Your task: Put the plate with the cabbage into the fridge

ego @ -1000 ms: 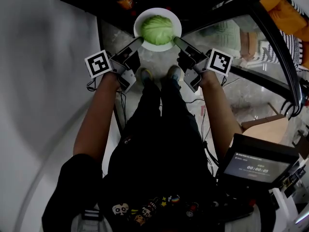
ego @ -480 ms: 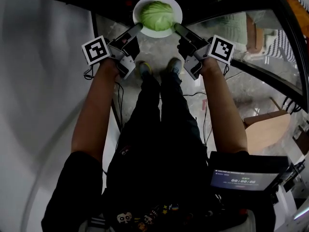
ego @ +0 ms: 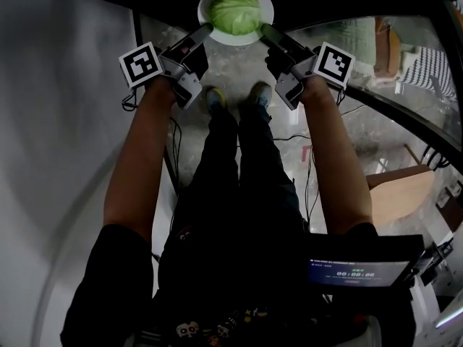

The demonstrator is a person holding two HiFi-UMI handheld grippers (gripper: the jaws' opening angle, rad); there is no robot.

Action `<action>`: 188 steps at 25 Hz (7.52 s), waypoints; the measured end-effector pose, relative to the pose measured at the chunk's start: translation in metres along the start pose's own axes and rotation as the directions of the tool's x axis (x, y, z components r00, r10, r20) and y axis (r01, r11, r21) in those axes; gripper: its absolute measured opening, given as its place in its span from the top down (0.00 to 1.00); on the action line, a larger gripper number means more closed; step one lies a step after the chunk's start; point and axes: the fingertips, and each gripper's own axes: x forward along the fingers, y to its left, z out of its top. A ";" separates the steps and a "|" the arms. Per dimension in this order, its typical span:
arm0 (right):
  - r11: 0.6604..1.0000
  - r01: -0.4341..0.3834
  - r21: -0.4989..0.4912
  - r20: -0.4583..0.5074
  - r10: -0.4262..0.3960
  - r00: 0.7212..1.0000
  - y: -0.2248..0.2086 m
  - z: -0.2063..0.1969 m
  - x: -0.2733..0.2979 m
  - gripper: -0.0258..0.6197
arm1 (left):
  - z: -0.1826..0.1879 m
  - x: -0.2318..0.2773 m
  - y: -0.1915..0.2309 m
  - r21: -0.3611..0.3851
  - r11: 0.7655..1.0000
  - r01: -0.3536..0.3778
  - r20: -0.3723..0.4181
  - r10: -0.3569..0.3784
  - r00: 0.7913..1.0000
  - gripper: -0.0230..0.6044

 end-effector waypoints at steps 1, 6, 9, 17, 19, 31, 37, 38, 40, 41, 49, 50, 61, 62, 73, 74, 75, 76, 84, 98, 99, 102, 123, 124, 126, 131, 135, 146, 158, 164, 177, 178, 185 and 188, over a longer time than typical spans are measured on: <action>1.000 0.002 -0.006 0.006 -0.002 1.000 0.000 0.001 0.000 0.94 | 0.001 0.000 0.000 0.008 1.000 0.007 -0.001 -0.006 1.000 0.94; 1.000 -0.014 -0.011 0.013 0.014 1.000 0.000 0.002 0.000 0.94 | 0.001 0.000 0.000 0.013 1.000 0.013 0.004 -0.013 1.000 0.94; 1.000 -0.017 -0.012 0.022 0.017 1.000 0.001 0.003 0.000 0.94 | 0.002 0.001 -0.001 0.024 1.000 0.018 0.003 -0.018 1.000 0.94; 0.999 -0.039 0.011 0.051 0.039 0.998 0.004 0.002 0.000 0.94 | 0.000 0.000 -0.007 0.025 0.999 0.034 0.017 -0.035 0.999 0.94; 0.999 -0.041 0.019 0.057 0.040 0.998 0.005 0.003 -0.001 0.94 | 0.000 0.000 -0.009 0.017 0.999 0.028 0.030 -0.028 0.999 0.94; 0.999 -0.032 0.036 0.066 0.030 0.997 0.001 0.005 -0.001 0.94 | -0.001 0.000 -0.005 0.003 1.000 0.004 0.058 -0.004 0.998 0.94; 0.998 -0.038 0.043 0.070 0.035 0.997 0.000 0.006 -0.001 0.94 | -0.002 -0.001 -0.004 -0.004 1.000 -0.002 0.072 0.002 0.997 0.94; 0.998 -0.039 0.046 0.074 0.035 0.997 0.000 0.006 -0.001 0.94 | -0.002 -0.001 -0.004 -0.006 1.000 0.000 0.074 0.001 0.997 0.94; 0.998 -0.040 0.054 0.084 0.036 0.996 0.001 0.007 -0.002 0.94 | -0.002 -0.001 -0.005 -0.006 1.000 0.001 0.078 -0.001 0.997 0.94; 0.997 -0.042 0.059 0.090 0.036 0.995 0.001 0.007 -0.002 0.94 | -0.002 -0.001 -0.005 -0.002 1.000 0.001 0.078 -0.001 0.997 0.94; 0.997 -0.040 0.061 0.120 0.032 0.992 0.000 0.010 -0.003 0.94 | -0.002 0.000 -0.006 0.052 0.999 -0.011 0.083 0.006 0.997 0.94; 0.997 -0.041 0.065 0.125 0.033 0.992 0.000 0.010 -0.004 0.94 | -0.002 0.000 -0.006 0.057 0.998 -0.010 0.087 0.005 0.996 0.94; 0.994 -0.047 0.095 0.161 0.031 0.987 -0.003 0.012 -0.006 0.94 | -0.005 -0.026 -0.009 0.153 0.988 -0.017 0.156 -0.007 0.988 0.94; 0.994 -0.048 0.097 0.162 0.031 0.986 -0.002 0.011 -0.006 0.94 | -0.008 -0.030 -0.009 0.196 0.980 -0.040 0.155 0.009 0.988 0.94; 0.993 -0.039 0.110 0.190 0.017 0.982 -0.005 0.014 -0.008 0.94 | -0.041 -0.022 -0.021 0.771 0.574 -0.275 0.202 0.189 0.961 0.94; 0.993 -0.038 0.110 0.193 0.016 0.981 -0.005 0.015 -0.009 0.94 | -0.043 -0.019 -0.023 0.807 0.512 -0.293 0.221 0.197 0.955 0.94; 0.993 -0.038 0.110 0.197 0.016 0.980 -0.005 0.015 -0.009 0.94 | -0.045 -0.017 -0.025 0.837 0.451 -0.310 0.240 0.205 0.949 0.94; 0.993 -0.039 0.110 0.199 0.016 0.980 -0.004 0.016 -0.010 0.94 | -0.047 -0.015 -0.026 0.861 0.390 -0.325 0.259 0.213 0.942 0.94; 0.993 -0.041 0.112 0.205 0.017 0.979 -0.008 0.015 -0.008 0.94 | -0.059 -0.001 -0.015 0.891 0.266 -0.368 0.313 0.226 0.922 0.94; 0.993 -0.045 0.110 0.200 0.022 0.980 -0.009 0.016 -0.007 0.94 | -0.057 0.008 -0.009 0.888 0.249 -0.387 0.327 0.253 0.911 0.96; 0.993 -0.047 0.108 0.198 0.025 0.980 -0.010 0.016 -0.007 0.94 | -0.057 0.009 -0.008 0.887 0.248 -0.390 0.330 0.253 0.910 0.96; 0.995 -0.059 0.085 0.183 0.042 0.982 -0.008 0.015 -0.006 0.94 | -0.056 0.010 -0.008 0.882 0.251 -0.399 0.339 0.252 0.906 0.96; 0.731 0.297 -0.615 0.284 -0.145 0.948 0.028 0.015 -0.032 0.93 | -0.031 -0.001 -0.018 0.882 0.259 -0.394 0.334 0.249 0.909 0.96; 0.681 0.312 -0.662 0.291 -0.150 0.945 0.033 0.013 -0.033 0.93 | -0.030 -0.001 -0.019 0.882 0.258 -0.395 0.334 0.249 0.909 0.96; 0.598 0.333 -0.729 0.306 -0.151 0.940 0.040 0.010 -0.033 0.93 | -0.029 -0.002 -0.019 0.882 0.255 -0.396 0.336 0.249 0.908 0.96; 0.471 0.375 -0.798 0.357 -0.132 0.925 0.049 0.005 -0.037 0.94 | -0.028 -0.001 -0.021 0.875 0.265 -0.404 0.343 0.249 0.906 0.96; 0.446 0.377 -0.812 0.360 -0.127 0.924 0.051 0.003 -0.035 0.95 | -0.023 0.001 -0.023 0.871 0.274 -0.408 0.346 0.247 0.905 0.96; 0.458 0.366 -0.810 0.343 -0.137 0.929 0.053 -0.002 -0.024 0.95 | -0.006 0.005 -0.030 0.861 0.288 -0.419 0.356 0.246 0.901 0.96; 0.478 0.382 -0.791 0.355 -0.150 0.923 0.051 0.013 -0.021 0.95 | 0.014 0.025 -0.031 0.842 0.315 -0.437 0.362 0.270 0.892 0.96; 0.480 0.387 -0.787 0.362 -0.147 0.920 0.053 0.017 -0.018 0.95 | 0.020 0.029 -0.031 0.830 0.332 -0.448 0.373 0.266 0.889 0.96; 0.429 0.413 -0.803 0.410 -0.104 0.906 0.069 0.010 -0.055 0.95 | 0.004 -0.044 -0.078 0.857 0.265 -0.442 0.426 0.116 0.897 0.96; 0.417 0.420 -0.806 0.420 -0.098 0.902 0.073 0.006 -0.061 0.95 | 0.000 -0.054 -0.084 0.863 0.249 -0.440 0.429 0.102 0.898 0.96; 0.329 0.456 -0.827 0.452 -0.092 0.887 0.083 -0.016 -0.069 0.95 | 0.003 -0.089 -0.090 0.852 0.254 -0.457 0.461 0.050 0.886 0.96; 0.317 0.464 -0.827 0.458 -0.097 0.884 0.088 -0.025 -0.070 0.95 | 0.005 -0.095 -0.093 0.853 0.260 -0.453 0.462 0.028 0.887 0.96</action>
